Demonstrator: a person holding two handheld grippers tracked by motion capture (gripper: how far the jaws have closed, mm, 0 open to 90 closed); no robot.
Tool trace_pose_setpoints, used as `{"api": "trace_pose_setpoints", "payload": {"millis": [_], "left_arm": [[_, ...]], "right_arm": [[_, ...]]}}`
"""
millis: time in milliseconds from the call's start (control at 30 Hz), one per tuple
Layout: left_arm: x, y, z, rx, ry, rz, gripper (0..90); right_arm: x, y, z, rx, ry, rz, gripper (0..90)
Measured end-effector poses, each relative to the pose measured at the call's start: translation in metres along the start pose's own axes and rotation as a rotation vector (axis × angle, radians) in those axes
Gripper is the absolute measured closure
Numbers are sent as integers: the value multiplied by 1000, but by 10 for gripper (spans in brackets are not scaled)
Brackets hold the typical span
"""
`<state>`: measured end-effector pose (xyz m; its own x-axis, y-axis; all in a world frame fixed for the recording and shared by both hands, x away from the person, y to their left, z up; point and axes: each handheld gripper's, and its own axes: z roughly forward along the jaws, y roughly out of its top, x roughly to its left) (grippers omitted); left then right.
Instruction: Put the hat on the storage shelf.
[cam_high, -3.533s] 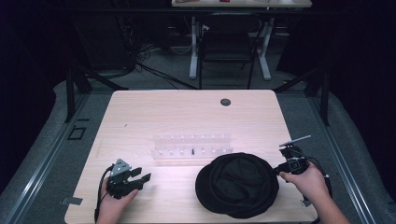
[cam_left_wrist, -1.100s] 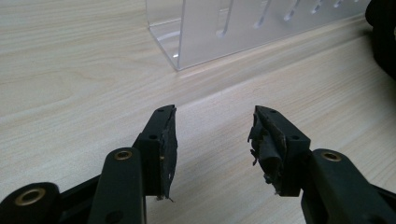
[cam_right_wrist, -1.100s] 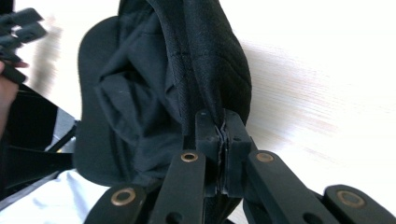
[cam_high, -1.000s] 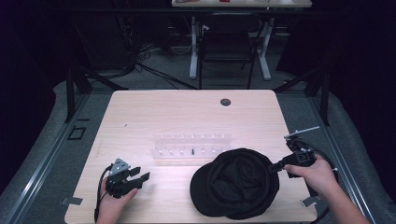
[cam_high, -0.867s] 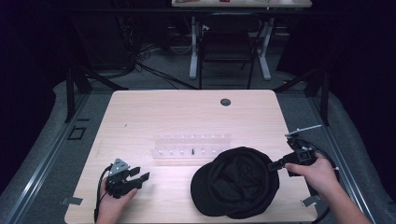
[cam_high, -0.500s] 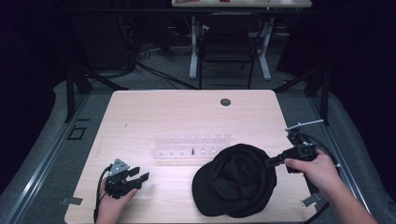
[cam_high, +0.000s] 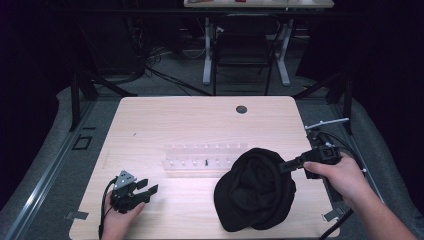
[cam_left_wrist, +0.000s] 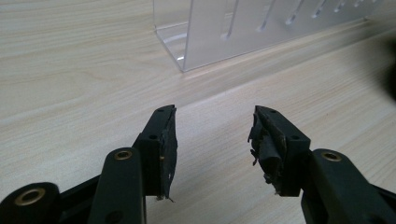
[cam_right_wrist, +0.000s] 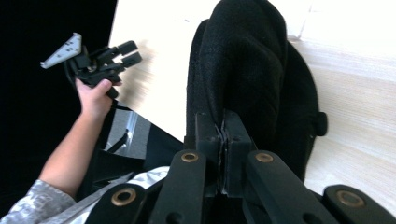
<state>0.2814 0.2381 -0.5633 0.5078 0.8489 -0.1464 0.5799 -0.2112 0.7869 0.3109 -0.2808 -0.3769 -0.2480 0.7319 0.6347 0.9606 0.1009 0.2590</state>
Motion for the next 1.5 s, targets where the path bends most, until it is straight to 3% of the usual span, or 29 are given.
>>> {"api": "trace_pose_setpoints", "payload": {"millis": [367,600,1033,1500], "left_arm": [[1,0,0,-4,7,-7,505],[3,0,0,1,7,-9,505],[6,1,-1,-9,15,-18,503],[4,1,-1,-9,8,-15,503]], "right_arm": [[9,2,-13,-38,102,18,881],[16,5,-23,-78,118,11,881],[17,14,-37,-150,173,27,881],[35,25,-48,-199,211,24,881]]}}
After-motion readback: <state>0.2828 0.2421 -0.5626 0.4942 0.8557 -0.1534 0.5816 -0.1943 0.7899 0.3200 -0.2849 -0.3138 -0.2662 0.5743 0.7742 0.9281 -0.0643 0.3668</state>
